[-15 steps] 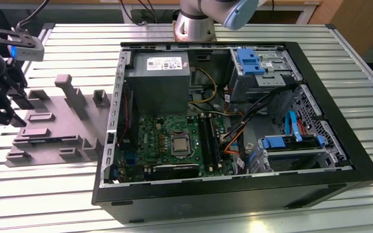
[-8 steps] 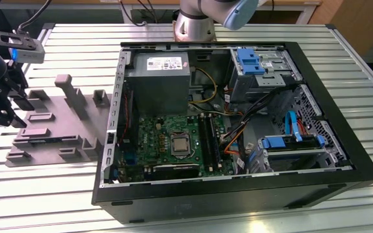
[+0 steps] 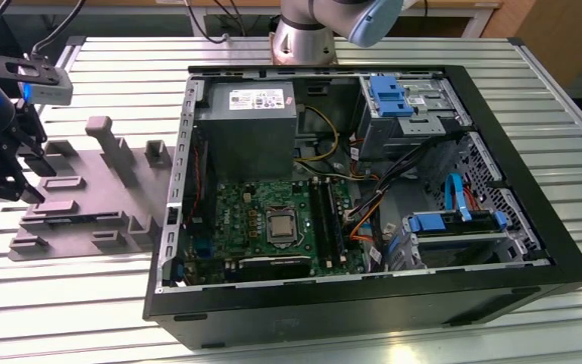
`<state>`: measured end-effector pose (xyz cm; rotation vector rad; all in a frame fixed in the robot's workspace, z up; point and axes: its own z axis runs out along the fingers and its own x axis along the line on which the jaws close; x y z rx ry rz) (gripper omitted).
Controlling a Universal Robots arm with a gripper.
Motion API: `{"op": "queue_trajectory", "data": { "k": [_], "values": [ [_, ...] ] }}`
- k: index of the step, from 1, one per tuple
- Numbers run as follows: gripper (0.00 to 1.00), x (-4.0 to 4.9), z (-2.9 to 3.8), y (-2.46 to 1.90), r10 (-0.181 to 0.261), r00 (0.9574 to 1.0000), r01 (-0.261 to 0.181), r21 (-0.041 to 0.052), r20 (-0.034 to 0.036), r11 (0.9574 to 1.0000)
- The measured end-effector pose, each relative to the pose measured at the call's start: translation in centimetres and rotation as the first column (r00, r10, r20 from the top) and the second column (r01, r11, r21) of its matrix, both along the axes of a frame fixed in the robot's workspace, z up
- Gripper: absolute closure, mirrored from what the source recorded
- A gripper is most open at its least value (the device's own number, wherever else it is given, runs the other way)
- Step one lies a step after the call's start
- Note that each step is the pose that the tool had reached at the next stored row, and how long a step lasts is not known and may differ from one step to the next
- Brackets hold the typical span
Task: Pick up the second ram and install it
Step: 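Pick up the second ram and move it above second insertion slot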
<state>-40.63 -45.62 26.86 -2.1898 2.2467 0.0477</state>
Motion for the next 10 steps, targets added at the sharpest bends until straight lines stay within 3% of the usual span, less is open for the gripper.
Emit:
{"op": "queue_trajectory", "data": {
  "k": [10],
  "values": [
    [0.51,0.0,-0.09,0.0,0.0,1.0,0.0,0.0,0.0,1.0]
  ]
}}
